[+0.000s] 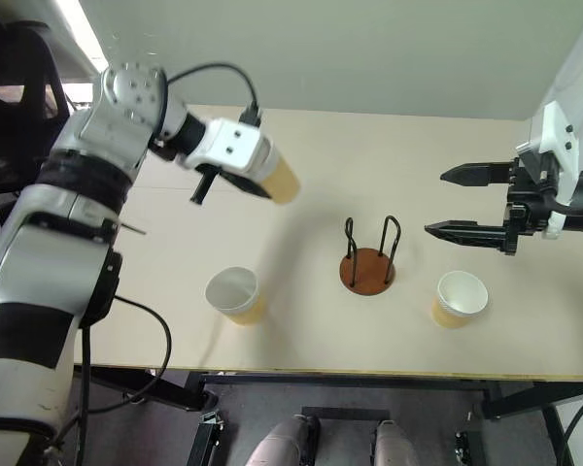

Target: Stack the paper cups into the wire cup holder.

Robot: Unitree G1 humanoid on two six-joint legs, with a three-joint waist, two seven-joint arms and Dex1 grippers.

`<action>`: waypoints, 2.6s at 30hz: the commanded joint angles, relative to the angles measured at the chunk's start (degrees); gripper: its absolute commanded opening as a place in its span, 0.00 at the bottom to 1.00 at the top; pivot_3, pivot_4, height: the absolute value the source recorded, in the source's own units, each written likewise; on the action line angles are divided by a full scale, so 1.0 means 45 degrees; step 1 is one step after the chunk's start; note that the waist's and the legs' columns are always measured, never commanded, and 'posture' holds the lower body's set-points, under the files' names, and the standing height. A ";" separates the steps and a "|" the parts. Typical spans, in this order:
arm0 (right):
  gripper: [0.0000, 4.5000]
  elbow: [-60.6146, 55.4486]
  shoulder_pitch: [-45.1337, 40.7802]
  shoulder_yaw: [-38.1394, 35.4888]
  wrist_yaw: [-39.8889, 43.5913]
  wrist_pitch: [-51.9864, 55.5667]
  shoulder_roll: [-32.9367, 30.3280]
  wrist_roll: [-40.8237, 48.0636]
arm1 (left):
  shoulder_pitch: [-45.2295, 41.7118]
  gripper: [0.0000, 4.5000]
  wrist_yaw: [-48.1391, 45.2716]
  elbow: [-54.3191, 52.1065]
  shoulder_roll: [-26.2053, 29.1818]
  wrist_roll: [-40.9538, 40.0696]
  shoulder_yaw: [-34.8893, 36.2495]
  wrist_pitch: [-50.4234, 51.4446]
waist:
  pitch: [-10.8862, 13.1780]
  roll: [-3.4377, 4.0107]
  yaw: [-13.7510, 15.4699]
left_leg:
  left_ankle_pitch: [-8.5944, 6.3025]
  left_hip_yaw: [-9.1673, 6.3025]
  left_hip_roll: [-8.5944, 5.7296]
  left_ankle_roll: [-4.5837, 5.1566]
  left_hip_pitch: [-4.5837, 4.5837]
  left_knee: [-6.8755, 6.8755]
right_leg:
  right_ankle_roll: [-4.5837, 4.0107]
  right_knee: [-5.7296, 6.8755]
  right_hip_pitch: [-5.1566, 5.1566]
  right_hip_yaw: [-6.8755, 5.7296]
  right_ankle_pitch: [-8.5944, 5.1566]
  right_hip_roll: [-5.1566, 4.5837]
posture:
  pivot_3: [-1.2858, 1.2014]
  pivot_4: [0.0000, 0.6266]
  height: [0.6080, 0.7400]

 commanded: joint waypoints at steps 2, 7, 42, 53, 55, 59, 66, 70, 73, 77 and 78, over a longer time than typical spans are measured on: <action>1.00 0.0127 -0.0237 -0.0496 0.0318 -0.0166 -0.0462 -0.0057 | -0.1214 0.01 -0.0514 0.0690 -0.0604 -0.0059 0.0146 -0.0205 | 0.0000 0.0002 -0.0035 | -0.0015 0.0012 -0.0004 0.0017 0.0002 0.0000 | 0.0016 -0.0001 -0.0001 0.0009 -0.0010 -0.0008 | 0.52 0.24 1.00; 1.00 0.0014 -0.0070 -0.0863 0.0627 0.0464 -0.1019 0.0366 | -0.2635 0.01 -0.0514 0.1500 -0.2324 -0.0660 0.0199 0.0087 | 0.0010 -0.0015 0.0058 | -0.0038 0.0011 -0.0016 0.0038 -0.0064 0.0039 | 0.0053 0.0001 -0.0032 -0.0006 -0.0042 -0.0013 | 0.52 0.24 1.00; 1.00 -0.0419 0.0430 -0.1519 0.0633 0.1422 -0.1782 0.0942 | -0.2418 0.01 -0.0515 -0.0350 -0.3460 -0.5381 -0.6004 0.0159 | 0.0017 0.0003 0.0060 | -0.0267 0.0257 -0.0021 0.0269 -0.0161 0.0548 | 0.0342 0.0029 0.0024 0.0075 0.0044 -0.0040 | 0.52 0.24 1.00; 1.00 -0.0514 0.0596 -0.1654 0.0503 0.1414 -0.1751 0.0950 | -0.2288 0.01 -0.0515 0.0222 -0.3862 -0.4384 -0.5878 -0.0582 | 0.0017 0.0003 0.0071 | -0.0284 0.0255 -0.0030 0.0293 -0.0163 0.0627 | 0.0340 0.0027 0.0062 0.0079 0.0047 -0.0041 | 0.52 0.24 1.00; 1.00 -0.0539 0.0619 -0.1673 0.0453 0.1407 -0.1728 0.0954 | -0.2290 0.01 -0.0514 0.0403 -0.3922 -0.4015 -0.5768 -0.0816 | 0.0017 0.0003 0.0071 | -0.0284 0.0256 -0.0030 0.0293 -0.0163 0.0628 | 0.0339 0.0025 0.0062 0.0078 0.0047 -0.0041 | 0.52 0.24 1.00; 1.00 -0.0584 0.0660 -0.1696 0.0365 0.1413 -0.1699 0.0985 | -0.2378 0.01 -0.0514 0.0916 -0.4031 -0.2934 -0.5333 -0.1419 | 0.0017 0.0003 0.0073 | -0.0288 0.0256 -0.0031 0.0294 -0.0164 0.0627 | 0.0341 0.0020 0.0062 0.0079 0.0046 -0.0041 | 0.52 0.24 1.00; 1.00 -0.0635 0.0762 -0.1742 0.0261 0.1340 -0.1698 0.1025 | -0.2326 0.01 -0.0514 0.1323 -0.4345 -0.2025 -0.4465 -0.1628 | 0.0017 0.0003 0.0078 | -0.0297 0.0256 -0.0034 0.0298 -0.0167 0.0625 | 0.0343 0.0012 0.0062 0.0080 0.0042 -0.0041 | 0.52 0.24 1.00; 1.00 -0.0598 0.0763 -0.1763 0.0258 0.1322 -0.1736 0.1008 | -0.2295 0.01 -0.0514 0.1451 -0.4483 -0.1554 -0.4031 -0.1743 | 0.0017 0.0003 0.0078 | -0.0304 0.0256 -0.0035 0.0296 -0.0166 0.0624 | 0.0342 0.0011 0.0060 0.0083 0.0040 -0.0041 | 0.52 0.24 1.00; 1.00 -0.0602 0.0810 -0.1786 0.0273 0.1350 -0.1782 0.0994 | -0.2270 0.01 -0.0514 0.1532 -0.4565 -0.1243 -0.3777 -0.1732 | 0.0017 0.0003 0.0078 | -0.0309 0.0256 -0.0036 0.0297 -0.0167 0.0624 | 0.0342 0.0009 0.0060 0.0085 0.0038 -0.0041 | 0.52 0.24 1.00; 1.00 -0.0628 0.0904 -0.1833 0.0313 0.1452 -0.1861 0.0999 | -0.2292 0.01 -0.0514 0.1639 -0.4711 -0.1014 -0.3593 -0.1531 | 0.0017 0.0003 0.0078 | -0.0319 0.0256 -0.0036 0.0297 -0.0167 0.0624 | 0.0341 0.0006 0.0059 0.0085 0.0034 -0.0041 | 0.52 0.24 1.00; 1.00 -0.0629 0.0931 -0.1846 0.0327 0.1464 -0.1880 0.0996 | -0.2311 0.05 -0.0514 0.1663 -0.4718 -0.0986 -0.3613 -0.1524 | 0.0017 0.0003 0.0078 | -0.0321 0.0256 -0.0036 0.0296 -0.0167 0.0624 | 0.0341 0.0007 0.0059 0.0086 0.0033 -0.0041 | 0.52 0.24 1.00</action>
